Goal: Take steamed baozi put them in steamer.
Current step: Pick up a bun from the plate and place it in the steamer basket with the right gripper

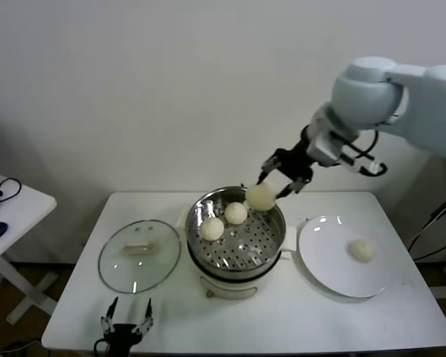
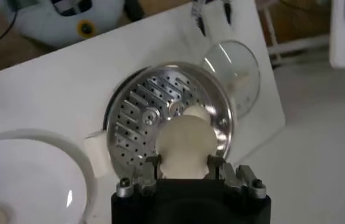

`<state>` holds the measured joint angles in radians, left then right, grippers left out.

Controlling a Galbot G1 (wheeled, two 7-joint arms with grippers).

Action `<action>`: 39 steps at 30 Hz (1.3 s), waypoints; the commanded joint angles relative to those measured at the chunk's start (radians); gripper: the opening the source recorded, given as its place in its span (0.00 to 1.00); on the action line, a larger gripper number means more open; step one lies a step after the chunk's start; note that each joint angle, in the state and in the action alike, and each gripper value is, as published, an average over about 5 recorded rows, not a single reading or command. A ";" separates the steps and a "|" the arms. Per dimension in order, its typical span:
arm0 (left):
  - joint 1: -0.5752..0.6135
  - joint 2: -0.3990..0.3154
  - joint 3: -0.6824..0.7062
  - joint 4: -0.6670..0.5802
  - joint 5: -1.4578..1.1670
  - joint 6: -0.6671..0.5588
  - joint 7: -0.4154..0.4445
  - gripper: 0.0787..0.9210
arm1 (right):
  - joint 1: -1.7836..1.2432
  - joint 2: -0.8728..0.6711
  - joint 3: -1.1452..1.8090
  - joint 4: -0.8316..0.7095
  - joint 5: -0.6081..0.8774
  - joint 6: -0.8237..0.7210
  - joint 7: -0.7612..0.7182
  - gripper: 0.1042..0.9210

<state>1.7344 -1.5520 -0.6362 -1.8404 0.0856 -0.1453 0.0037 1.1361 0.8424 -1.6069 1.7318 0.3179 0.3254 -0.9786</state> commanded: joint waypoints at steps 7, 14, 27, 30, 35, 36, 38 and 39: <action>-0.002 -0.005 -0.007 -0.014 -0.007 0.004 0.000 0.88 | -0.416 0.149 0.071 -0.024 -0.400 0.057 0.070 0.54; -0.008 -0.010 -0.007 -0.012 -0.008 0.006 0.000 0.88 | -0.516 0.190 0.117 -0.091 -0.459 0.061 0.074 0.54; -0.014 -0.007 -0.018 -0.006 -0.018 0.003 0.000 0.88 | -0.541 0.224 0.133 -0.134 -0.458 0.057 0.108 0.55; -0.015 -0.008 -0.016 -0.004 -0.018 0.001 0.000 0.88 | -0.537 0.223 0.139 -0.147 -0.455 0.066 0.131 0.56; -0.016 -0.009 -0.015 0.000 -0.017 -0.002 0.000 0.88 | -0.488 0.186 0.147 -0.140 -0.411 0.090 0.155 0.66; -0.016 -0.009 -0.015 0.000 -0.017 -0.002 0.000 0.88 | -0.467 0.173 0.147 -0.136 -0.385 0.094 0.143 0.70; -0.016 -0.010 -0.015 0.000 -0.017 -0.001 0.000 0.88 | -0.396 0.140 0.129 -0.131 -0.296 0.093 0.102 0.78; -0.016 -0.009 -0.015 -0.001 -0.017 -0.001 0.000 0.88 | -0.361 0.124 0.109 -0.132 -0.237 0.091 0.078 0.81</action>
<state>1.7182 -1.5613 -0.6514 -1.8408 0.0684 -0.1469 0.0036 0.6602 1.0270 -1.4759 1.6069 -0.0810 0.4017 -0.8618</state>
